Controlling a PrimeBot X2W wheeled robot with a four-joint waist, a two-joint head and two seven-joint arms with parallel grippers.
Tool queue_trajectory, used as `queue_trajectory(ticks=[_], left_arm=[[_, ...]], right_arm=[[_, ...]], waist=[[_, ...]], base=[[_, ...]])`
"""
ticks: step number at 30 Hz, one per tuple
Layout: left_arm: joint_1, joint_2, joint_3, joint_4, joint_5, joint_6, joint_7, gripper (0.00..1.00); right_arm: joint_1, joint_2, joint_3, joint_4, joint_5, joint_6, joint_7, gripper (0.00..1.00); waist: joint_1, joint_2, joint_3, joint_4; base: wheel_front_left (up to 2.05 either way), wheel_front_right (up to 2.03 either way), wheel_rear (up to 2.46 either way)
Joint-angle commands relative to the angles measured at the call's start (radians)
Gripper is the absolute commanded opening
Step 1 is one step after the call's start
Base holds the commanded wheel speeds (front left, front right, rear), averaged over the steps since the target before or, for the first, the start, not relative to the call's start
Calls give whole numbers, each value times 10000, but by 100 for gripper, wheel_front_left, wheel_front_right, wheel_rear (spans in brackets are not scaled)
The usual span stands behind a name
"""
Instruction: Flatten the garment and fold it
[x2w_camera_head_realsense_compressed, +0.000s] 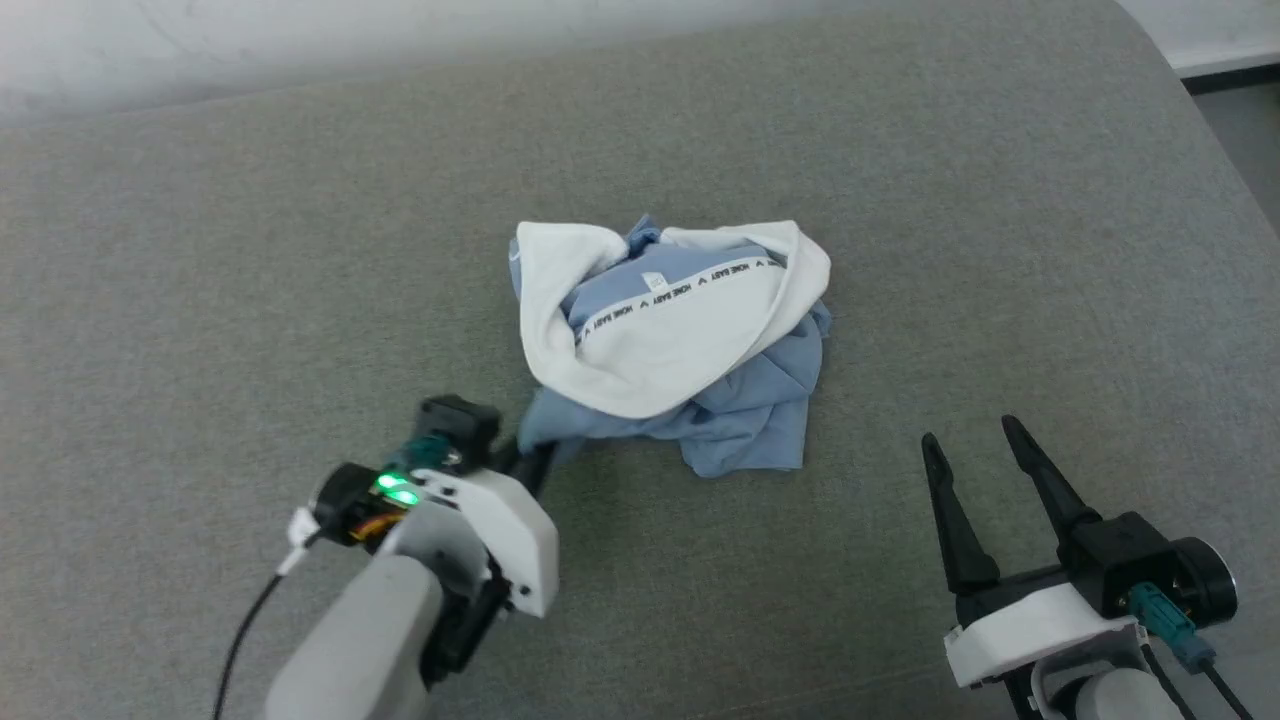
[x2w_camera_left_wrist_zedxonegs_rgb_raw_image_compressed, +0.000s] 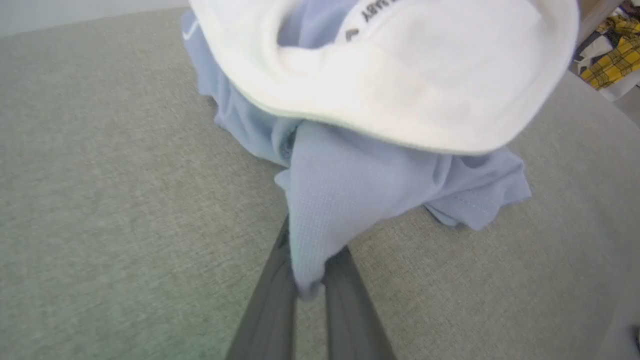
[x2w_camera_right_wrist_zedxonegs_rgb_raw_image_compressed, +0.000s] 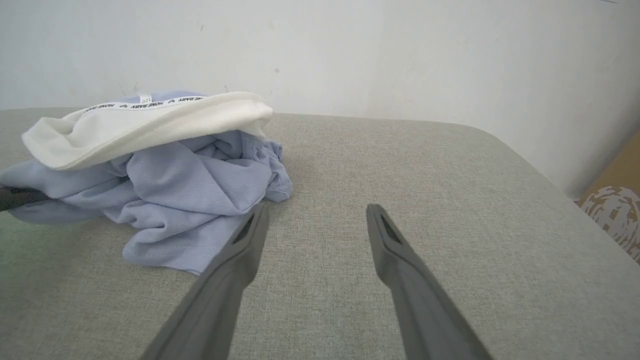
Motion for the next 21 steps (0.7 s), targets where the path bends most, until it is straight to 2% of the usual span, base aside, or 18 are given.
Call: queue_trajectory(ticks=[1,8,10,11,14,15,16,18,21], left_arm=[[-110,180,223,-172,32,181,-351,0],[602,774,1399,-1379,-260,1058,-1317,0],[1060,939,1822,-1738,-408,1491,-1357,0],[1060,939,1822,-1738,-408,1491,-1357,0],[1962,1100,2320,-1905,-736,2024,-1171,0],[2281,1145,2293,-1790,-806,2088,-928,71],[2515,1183,2182,-1683,-827,2062,-726,100],[2731,1197,2065,-1557,-795,2027,-730,100],[2726,1006,2157,-1550,-784,2079,-1370,100]], right_arm=[[-26,15,-3,51,-3,-21,-79,100],[148,15,-13,149,-111,-21,-81,100],[181,15,-13,158,-122,-21,-64,100],[181,15,-13,158,-122,-21,-64,100],[229,15,-40,218,-131,-21,-21,100],[247,15,-41,250,-137,-21,11,100],[265,15,-47,280,-150,-21,51,100],[274,15,-18,326,-182,-21,138,100],[220,15,-49,313,-241,-21,318,100]], waist=[[-1,0,-386,394],[-1,0,-900,1191],[-1,0,-942,1369],[-1,0,-942,1369],[-1,0,-963,1604],[-1,0,-964,1675],[-1,0,-959,1750],[-1,0,-949,1876],[-1,0,-958,2137]], base=[[0,0,0],[0,0,0],[0,0,0],[0,0,0],[0,0,0],[0,0,0],[0,0,0],[0,0,0],[0,0,0]])
